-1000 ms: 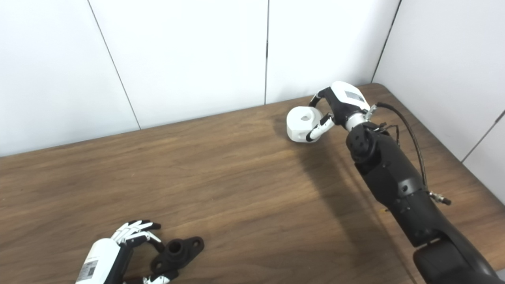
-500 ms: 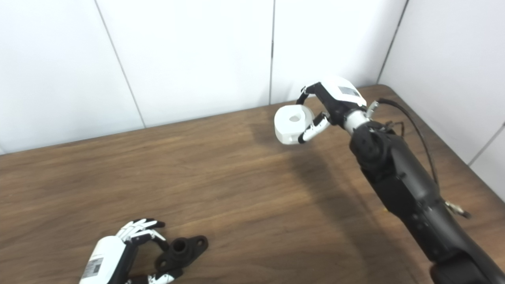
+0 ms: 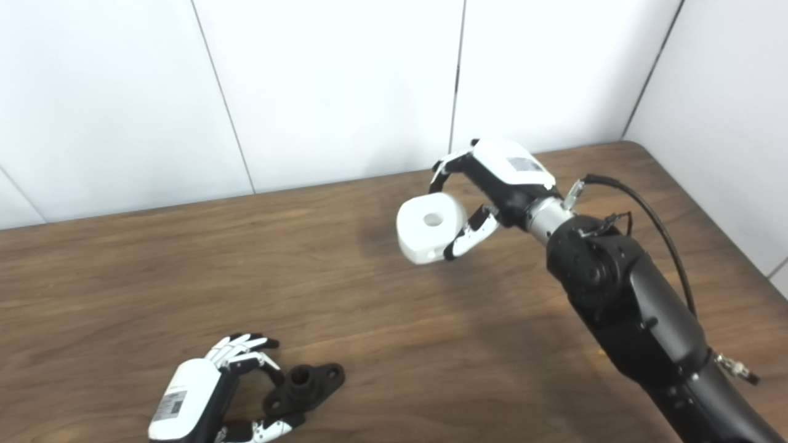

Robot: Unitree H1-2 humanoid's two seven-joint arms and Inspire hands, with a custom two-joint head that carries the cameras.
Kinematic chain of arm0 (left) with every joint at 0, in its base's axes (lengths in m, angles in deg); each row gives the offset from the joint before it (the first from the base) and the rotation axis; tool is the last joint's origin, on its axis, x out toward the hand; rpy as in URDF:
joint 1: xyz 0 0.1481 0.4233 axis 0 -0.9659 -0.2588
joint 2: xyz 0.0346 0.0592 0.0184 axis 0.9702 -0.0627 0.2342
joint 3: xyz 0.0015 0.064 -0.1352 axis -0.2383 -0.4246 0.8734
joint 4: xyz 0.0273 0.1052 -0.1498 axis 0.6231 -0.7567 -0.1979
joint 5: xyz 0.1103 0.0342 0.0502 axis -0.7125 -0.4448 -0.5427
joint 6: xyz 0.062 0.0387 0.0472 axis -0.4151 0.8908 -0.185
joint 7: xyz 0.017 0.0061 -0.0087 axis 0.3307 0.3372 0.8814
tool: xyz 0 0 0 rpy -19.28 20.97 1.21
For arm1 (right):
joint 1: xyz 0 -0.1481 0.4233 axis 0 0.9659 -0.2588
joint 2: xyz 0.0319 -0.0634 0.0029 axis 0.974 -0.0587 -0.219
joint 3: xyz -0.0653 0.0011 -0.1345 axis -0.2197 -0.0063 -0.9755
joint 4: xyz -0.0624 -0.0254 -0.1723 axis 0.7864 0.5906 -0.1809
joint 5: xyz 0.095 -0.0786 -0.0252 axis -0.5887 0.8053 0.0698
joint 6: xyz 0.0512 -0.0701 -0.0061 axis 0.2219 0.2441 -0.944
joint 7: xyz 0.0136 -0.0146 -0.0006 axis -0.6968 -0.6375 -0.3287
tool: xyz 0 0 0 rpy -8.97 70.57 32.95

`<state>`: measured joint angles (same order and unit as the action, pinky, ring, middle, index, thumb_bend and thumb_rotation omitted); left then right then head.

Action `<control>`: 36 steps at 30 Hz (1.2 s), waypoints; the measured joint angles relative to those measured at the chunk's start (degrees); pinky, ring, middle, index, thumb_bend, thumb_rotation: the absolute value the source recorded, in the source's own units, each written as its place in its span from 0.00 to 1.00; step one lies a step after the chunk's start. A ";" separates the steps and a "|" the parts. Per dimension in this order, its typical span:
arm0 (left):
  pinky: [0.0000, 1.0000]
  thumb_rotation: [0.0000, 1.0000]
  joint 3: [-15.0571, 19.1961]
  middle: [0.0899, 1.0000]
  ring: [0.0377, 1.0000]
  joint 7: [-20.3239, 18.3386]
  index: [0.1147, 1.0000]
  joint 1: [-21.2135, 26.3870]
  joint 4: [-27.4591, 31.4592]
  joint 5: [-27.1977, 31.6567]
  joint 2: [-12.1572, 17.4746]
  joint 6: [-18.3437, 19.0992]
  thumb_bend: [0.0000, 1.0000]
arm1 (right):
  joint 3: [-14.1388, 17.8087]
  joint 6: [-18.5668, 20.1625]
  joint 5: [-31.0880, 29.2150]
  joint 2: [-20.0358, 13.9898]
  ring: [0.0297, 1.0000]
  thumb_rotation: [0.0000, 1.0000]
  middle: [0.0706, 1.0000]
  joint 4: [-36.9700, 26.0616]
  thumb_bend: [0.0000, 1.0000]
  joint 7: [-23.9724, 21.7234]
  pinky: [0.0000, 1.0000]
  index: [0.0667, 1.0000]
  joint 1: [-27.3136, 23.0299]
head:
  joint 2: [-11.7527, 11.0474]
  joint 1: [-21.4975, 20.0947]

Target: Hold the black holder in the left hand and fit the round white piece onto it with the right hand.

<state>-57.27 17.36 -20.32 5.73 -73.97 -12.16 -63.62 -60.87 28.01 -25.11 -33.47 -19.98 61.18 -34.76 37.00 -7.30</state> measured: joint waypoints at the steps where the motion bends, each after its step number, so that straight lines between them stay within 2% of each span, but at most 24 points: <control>1: 0.89 0.05 -0.07 0.78 0.86 0.11 0.42 0.01 0.00 -0.16 -0.10 0.07 0.52 | -0.09 0.00 -0.02 0.34 0.86 0.14 0.79 -0.79 0.52 -0.51 1.00 0.45 0.02 | 0.44 0.88; 5: 0.89 0.05 -0.46 0.78 0.86 0.43 0.42 0.07 0.01 -1.17 -0.55 0.51 0.52 | -0.40 -0.85 -0.52 1.48 0.86 0.14 0.79 -4.85 0.52 -1.58 1.00 0.45 0.64 | 1.67 2.29; 7: 0.90 0.05 -0.64 0.79 0.86 0.39 0.42 0.07 0.06 -1.46 -0.94 0.98 0.52 | -0.55 -1.20 -0.81 1.63 0.87 0.14 0.79 -6.94 0.52 -2.64 1.00 0.45 0.76 | 3.25 3.87; 9: 0.91 0.05 -0.98 0.79 0.86 0.21 0.42 0.18 0.24 -1.69 -1.29 1.87 0.52 | -0.51 -1.21 -1.24 1.86 0.87 0.14 0.79 -8.12 0.52 -3.38 1.00 0.45 0.77 | 3.26 3.88; 13: 0.92 0.05 -1.63 0.80 0.87 -0.20 0.42 0.34 0.62 -2.21 -1.80 3.31 0.52 | -0.47 -1.07 -1.77 2.70 0.88 0.14 0.79 -10.13 0.52 -5.47 1.00 0.45 0.77 | 5.62 7.12; 14: 0.92 0.05 -1.83 0.80 0.88 -0.32 0.42 0.41 0.76 -2.39 -1.85 3.83 0.52 | -0.49 -1.03 -1.80 3.12 0.88 0.14 0.79 -10.82 0.52 -5.89 1.00 0.45 0.79 | 5.63 7.13; 16: 0.92 0.05 -2.20 0.80 0.88 -0.58 0.42 0.63 1.01 -2.76 -1.95 4.62 0.52 | -0.61 -1.05 -1.72 3.64 0.88 0.13 0.78 -12.02 0.52 -6.91 1.00 0.45 0.79 | 7.38 7.65; 19: 0.92 0.05 -2.55 0.80 0.88 -0.92 0.42 0.88 1.21 -2.91 -2.02 5.18 0.52 | -0.89 -1.24 -1.57 3.70 0.88 0.13 0.78 -13.00 0.52 -7.65 1.00 0.45 0.77 | 8.53 7.92; 20: 0.92 0.05 -2.55 0.79 0.88 -1.41 0.42 1.00 1.35 -2.92 -2.01 5.30 0.52 | -0.92 -1.24 -1.56 3.78 0.88 0.13 0.78 -13.01 0.52 -7.86 1.00 0.45 0.76 | 9.83 8.01; 21: 0.93 0.05 -2.55 0.79 0.88 -1.70 0.42 1.16 1.39 -2.91 -1.98 5.38 0.52 | -0.99 -1.25 -1.58 3.91 0.88 0.13 0.78 -13.02 0.52 -8.11 1.00 0.45 0.70 | 9.85 8.01; 22: 0.93 0.05 -2.54 0.79 0.87 -1.93 0.42 1.30 1.44 -2.91 -1.94 5.48 0.52 | -1.15 -1.25 -1.59 4.07 0.88 0.13 0.78 -13.04 0.52 -8.37 1.00 0.45 0.54 | 11.33 8.36; 24: 0.93 0.05 -2.54 0.79 0.87 -2.52 0.42 1.50 1.67 -2.91 -1.93 5.80 0.52 | -1.42 -1.26 -1.63 4.59 0.88 0.13 0.78 -13.18 0.52 -9.16 1.00 0.45 0.05 | 12.48 8.71; 30: 0.94 0.05 -2.53 0.79 0.88 -3.92 0.42 2.12 1.96 -2.91 -1.85 6.28 0.52 | -2.97 -1.13 -0.21 5.89 0.88 0.14 0.79 -14.64 0.52 -12.20 1.00 0.45 -1.69 | 13.01 8.80; 36: 0.94 0.05 -2.51 0.79 0.88 -4.71 0.42 2.31 2.29 -2.91 -1.87 6.91 0.52 | -3.22 -0.96 0.50 7.20 0.88 0.14 0.78 -14.66 0.52 -14.34 1.00 0.45 -1.69 | 14.33 9.59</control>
<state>-59.77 12.65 -18.01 8.02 -76.88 -14.03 -56.71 -64.10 27.06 -24.61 -26.27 -34.63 46.84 -36.45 51.33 2.28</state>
